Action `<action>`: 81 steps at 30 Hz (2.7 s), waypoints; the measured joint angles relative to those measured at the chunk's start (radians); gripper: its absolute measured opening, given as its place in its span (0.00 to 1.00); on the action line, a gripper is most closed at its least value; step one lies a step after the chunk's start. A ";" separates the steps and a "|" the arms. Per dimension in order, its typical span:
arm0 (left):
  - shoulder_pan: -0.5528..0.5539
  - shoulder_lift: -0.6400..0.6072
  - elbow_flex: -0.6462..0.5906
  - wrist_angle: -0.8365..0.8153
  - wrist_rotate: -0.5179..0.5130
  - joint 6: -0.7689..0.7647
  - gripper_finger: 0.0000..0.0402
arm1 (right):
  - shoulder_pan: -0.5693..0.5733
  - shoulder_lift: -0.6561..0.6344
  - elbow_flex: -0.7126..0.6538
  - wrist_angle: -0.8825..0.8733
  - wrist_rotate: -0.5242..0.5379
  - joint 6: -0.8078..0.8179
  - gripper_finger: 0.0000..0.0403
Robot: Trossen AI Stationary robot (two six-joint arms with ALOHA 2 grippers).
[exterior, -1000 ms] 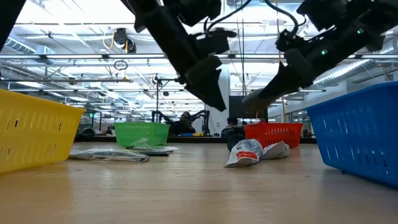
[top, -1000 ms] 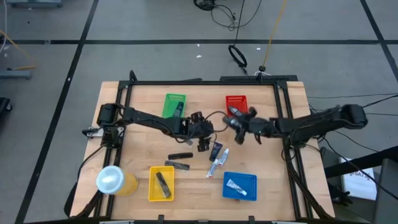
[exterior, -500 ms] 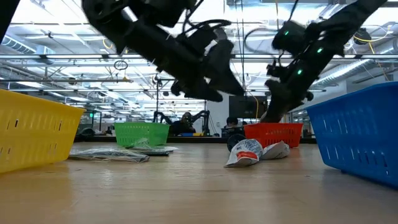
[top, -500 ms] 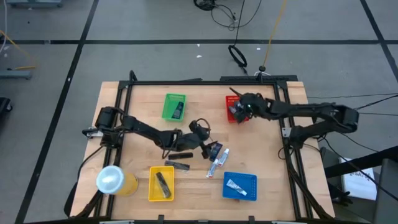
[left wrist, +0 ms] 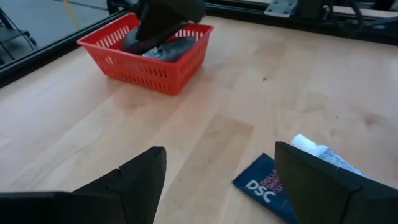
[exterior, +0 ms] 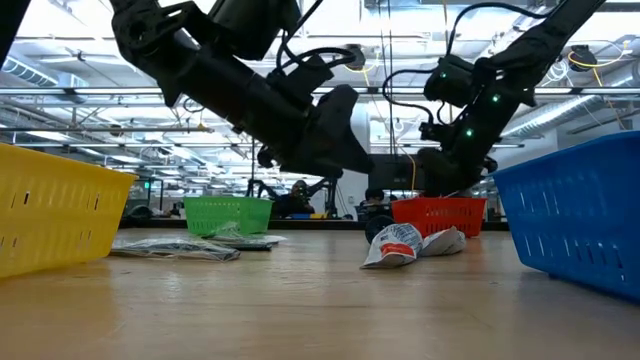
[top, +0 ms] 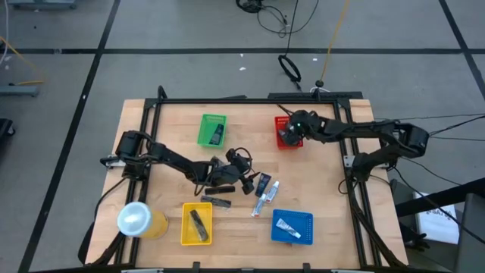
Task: Pick & Place Travel size toiletries
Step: Put the blue shave cream into the green bin
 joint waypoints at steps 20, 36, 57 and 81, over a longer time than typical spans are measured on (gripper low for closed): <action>-0.004 0.000 0.000 -0.011 0.003 -0.026 0.70 | 0.493 -0.236 -0.147 0.257 0.005 -0.187 0.66; 0.059 0.002 0.135 -0.345 0.180 -0.372 0.70 | 0.752 -0.072 -0.288 0.575 0.348 -0.115 0.62; -0.041 0.177 0.268 -0.397 0.236 -0.502 0.70 | 0.754 -0.077 -0.288 0.604 0.340 -0.154 0.62; 0.005 -0.015 0.266 -0.919 0.030 -0.335 0.28 | 0.774 -0.077 -0.288 0.607 0.341 -0.180 0.62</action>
